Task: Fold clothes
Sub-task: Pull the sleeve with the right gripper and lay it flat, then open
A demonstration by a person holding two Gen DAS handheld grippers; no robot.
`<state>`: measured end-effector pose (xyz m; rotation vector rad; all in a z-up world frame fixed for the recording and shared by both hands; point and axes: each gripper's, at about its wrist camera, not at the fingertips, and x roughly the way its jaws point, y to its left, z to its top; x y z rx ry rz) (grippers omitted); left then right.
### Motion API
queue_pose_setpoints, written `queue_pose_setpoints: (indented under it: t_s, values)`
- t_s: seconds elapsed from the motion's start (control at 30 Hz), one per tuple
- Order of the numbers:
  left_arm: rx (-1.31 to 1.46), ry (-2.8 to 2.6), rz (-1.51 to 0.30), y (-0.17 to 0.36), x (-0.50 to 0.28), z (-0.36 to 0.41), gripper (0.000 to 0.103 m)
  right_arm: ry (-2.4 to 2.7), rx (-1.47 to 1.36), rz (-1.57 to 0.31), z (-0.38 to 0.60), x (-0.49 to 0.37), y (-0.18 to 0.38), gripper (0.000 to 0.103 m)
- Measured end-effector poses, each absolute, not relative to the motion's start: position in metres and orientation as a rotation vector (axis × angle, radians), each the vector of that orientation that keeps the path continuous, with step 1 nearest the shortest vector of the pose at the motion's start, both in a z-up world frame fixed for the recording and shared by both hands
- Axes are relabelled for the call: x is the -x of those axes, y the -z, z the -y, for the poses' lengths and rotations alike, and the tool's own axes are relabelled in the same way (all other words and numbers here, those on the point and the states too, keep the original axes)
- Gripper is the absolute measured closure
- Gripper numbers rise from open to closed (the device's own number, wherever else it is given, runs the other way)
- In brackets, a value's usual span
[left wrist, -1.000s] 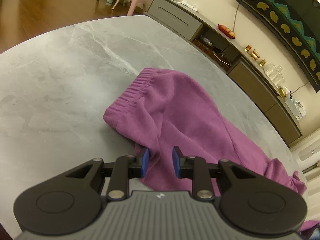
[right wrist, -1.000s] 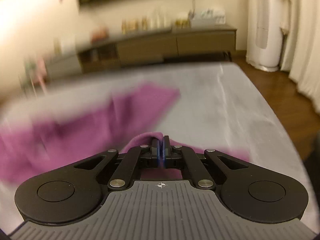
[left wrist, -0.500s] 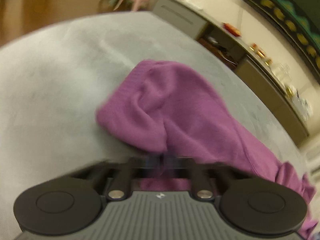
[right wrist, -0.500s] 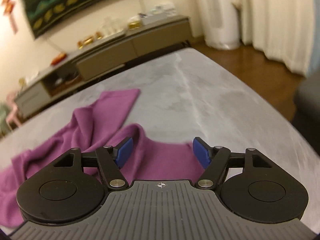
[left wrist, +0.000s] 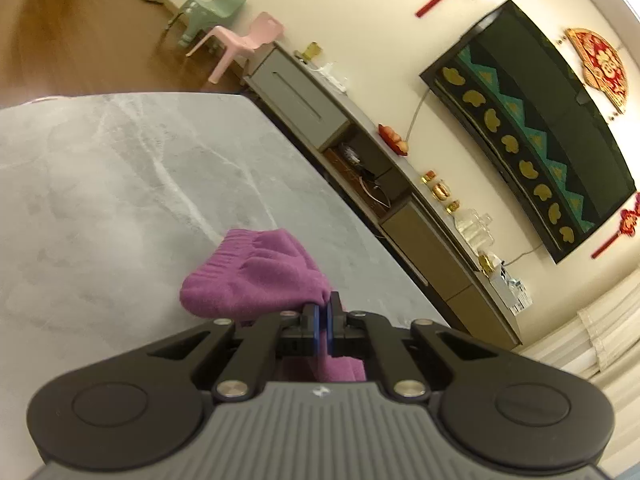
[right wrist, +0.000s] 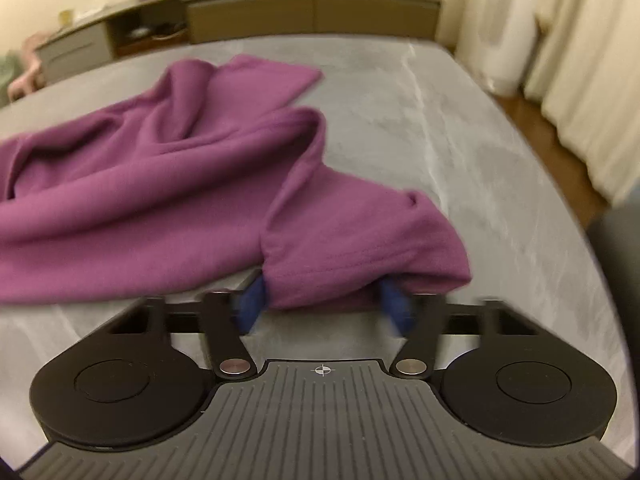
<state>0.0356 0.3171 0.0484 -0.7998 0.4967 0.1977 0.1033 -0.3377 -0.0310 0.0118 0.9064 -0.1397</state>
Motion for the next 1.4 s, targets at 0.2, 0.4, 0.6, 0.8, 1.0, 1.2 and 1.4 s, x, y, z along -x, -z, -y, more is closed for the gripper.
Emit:
queue_pose_setpoints:
  t_s: [0.2, 0.4, 0.6, 0.8, 1.0, 1.2, 1.4]
  values:
    - [0.855, -0.266, -0.394, -0.058, -0.021, -0.358, 0.1, 0.175, -0.488, -0.528, 0.427, -0.061, -0.048, 0.099]
    - [0.832, -0.349, -0.618, -0.025, -0.038, -0.368, 0.1, 0.267, -0.665, -0.709, 0.47, -0.073, 0.01, 0.082]
    - [0.795, -0.354, -0.669, -0.023, -0.031, -0.354, 0.1, 0.305, -0.638, -0.682, 0.446, -0.039, 0.003, 0.03]
    - [0.799, -0.321, -0.651, -0.027, -0.022, -0.349, 0.1, 0.296, -0.72, -0.709, 0.419, 0.012, 0.018, 0.026]
    - [0.791, -0.286, -0.664, -0.026, -0.035, -0.34, 0.1, 0.349, -0.676, -0.75, 0.407, 0.003, 0.039, 0.03]
    - [0.7, -0.246, -0.684, -0.023, -0.048, -0.319, 0.1, 0.307, -0.512, -0.728, 0.37, -0.042, 0.036, 0.098]
    - [0.878, -0.211, -0.475, -0.04, 0.023, -0.354, 0.1, 0.249, -0.572, -0.421, 0.382, 0.019, -0.04, 0.099]
